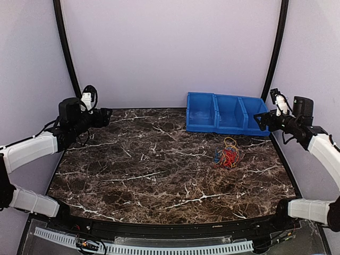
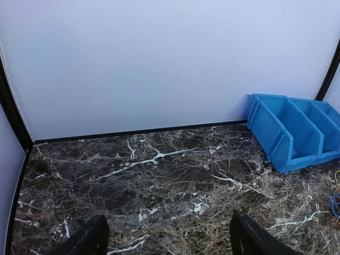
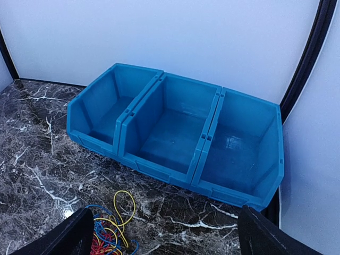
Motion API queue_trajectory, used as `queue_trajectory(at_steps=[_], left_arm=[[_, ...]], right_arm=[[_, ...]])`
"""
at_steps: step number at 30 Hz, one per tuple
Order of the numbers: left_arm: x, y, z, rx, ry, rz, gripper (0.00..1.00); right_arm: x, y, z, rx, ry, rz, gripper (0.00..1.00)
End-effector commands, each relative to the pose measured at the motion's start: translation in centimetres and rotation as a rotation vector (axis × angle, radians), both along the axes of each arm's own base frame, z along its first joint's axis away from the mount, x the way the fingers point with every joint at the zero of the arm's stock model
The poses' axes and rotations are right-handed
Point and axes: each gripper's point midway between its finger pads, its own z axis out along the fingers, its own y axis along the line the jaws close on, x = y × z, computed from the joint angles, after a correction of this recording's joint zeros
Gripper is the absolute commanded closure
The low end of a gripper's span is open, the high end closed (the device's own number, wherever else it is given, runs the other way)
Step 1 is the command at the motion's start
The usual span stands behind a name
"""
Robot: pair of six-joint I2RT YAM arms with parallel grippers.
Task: Untangle the cables
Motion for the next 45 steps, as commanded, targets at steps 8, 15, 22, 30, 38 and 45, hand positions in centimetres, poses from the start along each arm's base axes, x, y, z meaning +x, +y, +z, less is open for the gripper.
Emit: queue_trajectory(at_steps=[8, 15, 22, 30, 38, 45], left_arm=[[-1.6, -6.4, -0.7, -0.058, 0.017, -0.269, 0.17], [-4.2, -13.1, -3.5, -0.04, 0.147, -0.488, 0.18], [-6.9, -17.2, -4.3, -0.087, 0.206, -0.667, 0.18], [-7.9, -18.1, -4.0, -0.097, 0.2, -0.714, 0.18], [-8.4, -18.4, -3.6, -0.099, 0.171, -0.751, 0.19], [-8.6, -18.7, -4.5, -0.081, 0.177, -0.764, 0.25]], right_arm=[[0.2, 0.6, -8.2, -0.198, 0.167, 0.185, 0.05], [0.5, 0.8, -14.0, -0.335, 0.32, 0.308, 0.13], [0.8, 1.9, -18.8, -0.4, 0.467, 0.443, 0.21], [1.0, 6.8, -21.0, -0.468, 0.482, 0.638, 0.28], [-4.3, 17.1, -20.7, -0.515, 0.375, 0.992, 0.35], [-10.9, 22.9, -19.1, -0.57, 0.359, 1.21, 0.4]])
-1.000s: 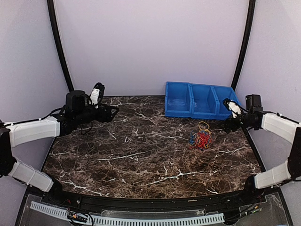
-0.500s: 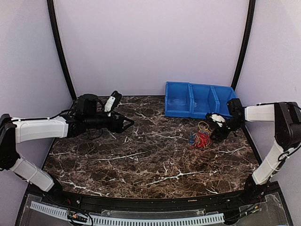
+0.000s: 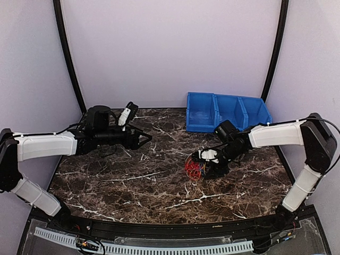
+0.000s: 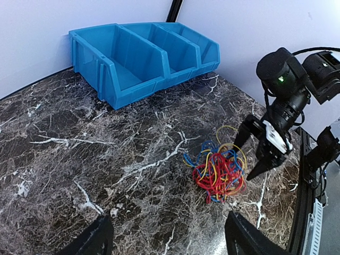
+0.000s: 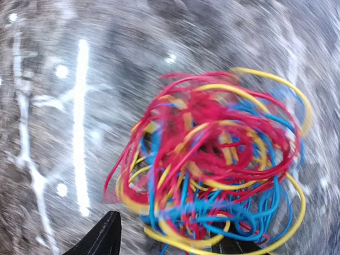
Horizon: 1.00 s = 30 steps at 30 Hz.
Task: Untangle the cables
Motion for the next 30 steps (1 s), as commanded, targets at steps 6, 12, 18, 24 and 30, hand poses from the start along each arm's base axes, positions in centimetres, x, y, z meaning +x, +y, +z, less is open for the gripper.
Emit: queue_trajectory(at_steps=[6, 12, 18, 24, 30], left_arm=[[-1.8, -2.1, 0.1, 0.01, -0.06, -0.083, 0.26], [-4.5, -5.0, -0.4, 0.023, -0.063, -0.15, 0.25], [-5.9, -7.6, -0.7, 0.017, -0.034, -0.15, 0.25], [-6.8, -8.6, -1.2, -0.049, -0.008, -0.132, 0.25], [-7.5, -8.8, -1.8, -0.052, 0.017, -0.135, 0.25]], right_arm=[[-3.5, -0.8, 4.9, -0.011, -0.067, 0.051, 0.32], [-3.9, -3.1, 6.7, 0.021, -0.116, -0.026, 0.36], [-0.6, -4.5, 7.9, 0.059, -0.208, -0.149, 0.55], [0.3, -4.2, 6.0, 0.039, -0.178, -0.131, 0.57], [0.3, -3.3, 4.2, 0.041, -0.116, -0.094, 0.52]])
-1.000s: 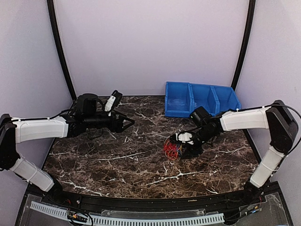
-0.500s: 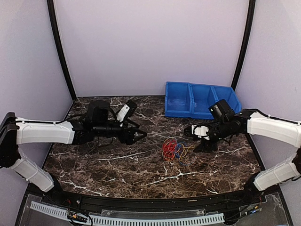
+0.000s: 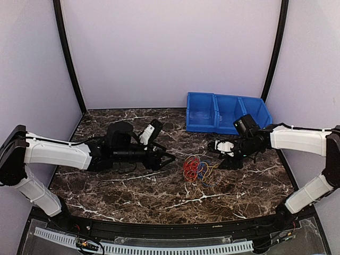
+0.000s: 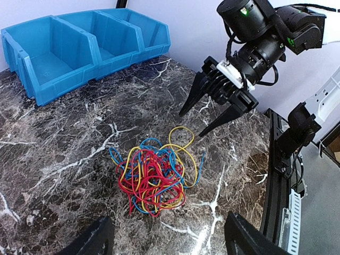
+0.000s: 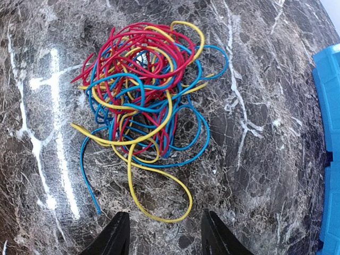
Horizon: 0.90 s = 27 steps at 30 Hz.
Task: Untangle the cables
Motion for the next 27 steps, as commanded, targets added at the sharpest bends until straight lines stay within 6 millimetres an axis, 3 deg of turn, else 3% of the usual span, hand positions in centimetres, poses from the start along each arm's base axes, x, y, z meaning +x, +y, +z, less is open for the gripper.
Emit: queue_trajectory(at_steps=[1, 4, 7, 10, 17, 21, 27], left_arm=[[-0.4, -0.1, 0.2, -0.03, 0.004, 0.013, 0.25], [-0.4, 0.2, -0.4, -0.018, 0.0, 0.018, 0.25], [-0.3, 0.3, -0.6, -0.011, -0.011, 0.023, 0.25], [-0.2, 0.1, -0.3, -0.018, -0.041, 0.022, 0.25], [-0.2, -1.7, 0.2, -0.046, -0.209, -0.025, 0.23], [-0.1, -3.6, 0.7, -0.051, -0.307, -0.04, 0.22], [-0.6, -6.4, 1.3, -0.13, -0.447, -0.053, 0.19]], right_arm=[[0.3, 1.1, -0.4, 0.034, 0.009, 0.044, 0.5], [0.4, 1.2, -1.2, 0.029, 0.021, 0.047, 0.5], [0.8, 1.3, -1.3, 0.018, 0.036, 0.039, 0.75], [0.6, 1.8, -0.2, 0.037, 0.046, 0.046, 0.99], [-1.7, 4.4, 4.0, 0.103, 0.016, 0.133, 1.0], [-3.4, 6.2, 5.6, 0.134, 0.064, 0.191, 1.0], [-4.2, 7.7, 9.1, 0.215, 0.09, 0.233, 1.0]])
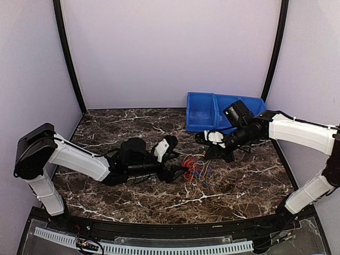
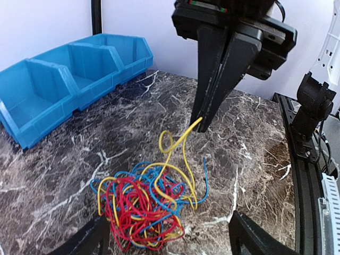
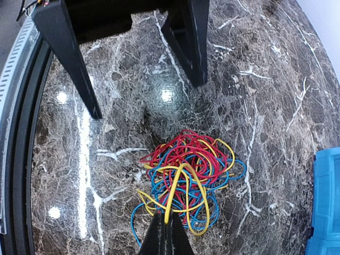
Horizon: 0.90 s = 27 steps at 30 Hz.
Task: Untangle the cables
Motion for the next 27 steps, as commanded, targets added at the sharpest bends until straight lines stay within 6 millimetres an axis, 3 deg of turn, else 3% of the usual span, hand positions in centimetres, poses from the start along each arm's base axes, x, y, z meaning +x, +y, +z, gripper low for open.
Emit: queue_trajectory(at_steps=[1, 2, 4, 5, 6, 7, 8, 9, 10, 13, 18, 20, 24, 27], left_arm=[[0.4, -3.0, 3.7, -0.141, -0.193, -0.006, 0.18], [0.5, -3.6, 4.3, -0.171, -0.222, -0.01, 0.18], [1.0, -5.3, 3.1, -0.178, -0.232, -0.014, 0.17], [1.3, -6.2, 3.8, -0.201, -0.245, -0.012, 0.17], [1.6, -6.8, 2.8, -0.201, -0.249, -0.01, 0.16], [2.2, -7.4, 3.4, -0.22, -0.271, 0.016, 0.15], [2.2, -8.0, 2.3, -0.213, -0.301, 0.017, 0.15], [2.5, -8.7, 2.9, -0.23, -0.33, 0.032, 0.15], [2.5, -9.3, 1.5, -0.209, -0.342, 0.028, 0.18], [3.2, -10.6, 0.8, -0.206, -0.332, 0.053, 0.28], [3.4, -10.8, -1.6, -0.182, -0.257, 0.082, 0.49], [3.5, -10.8, -2.7, -0.165, -0.231, 0.093, 0.56], [4.0, -10.0, -4.6, -0.136, -0.198, 0.147, 0.6], [4.5, -9.0, -5.6, -0.114, -0.193, 0.203, 0.63]], right_arm=[[-1.3, 1.1, 3.0, 0.076, 0.051, 0.037, 1.0], [-1.4, 1.2, 3.4, 0.085, 0.055, 0.04, 1.0], [-1.4, 1.4, 3.8, 0.096, 0.061, 0.044, 1.0], [-1.5, 1.4, 4.0, 0.097, 0.063, 0.045, 1.0], [-1.5, 1.5, 4.3, 0.101, 0.063, 0.046, 1.0], [-1.4, 1.5, 4.5, 0.104, 0.057, 0.043, 1.0], [-1.3, 1.5, 4.9, 0.108, 0.046, 0.035, 1.0], [-1.1, 1.4, 5.1, 0.114, 0.034, 0.027, 1.0], [-1.0, 1.4, 5.4, 0.12, 0.021, 0.021, 1.0], [-1.2, 1.1, 6.0, 0.129, 0.02, 0.014, 1.0], [-1.7, 1.1, 8.3, 0.176, 0.024, 0.025, 1.0], [-1.5, 1.3, 9.7, 0.202, 0.02, 0.033, 1.0], [-0.6, 1.8, 14.0, 0.253, -0.013, 0.048, 1.0], [0.2, 1.6, 19.2, 0.325, -0.096, 0.049, 1.0]])
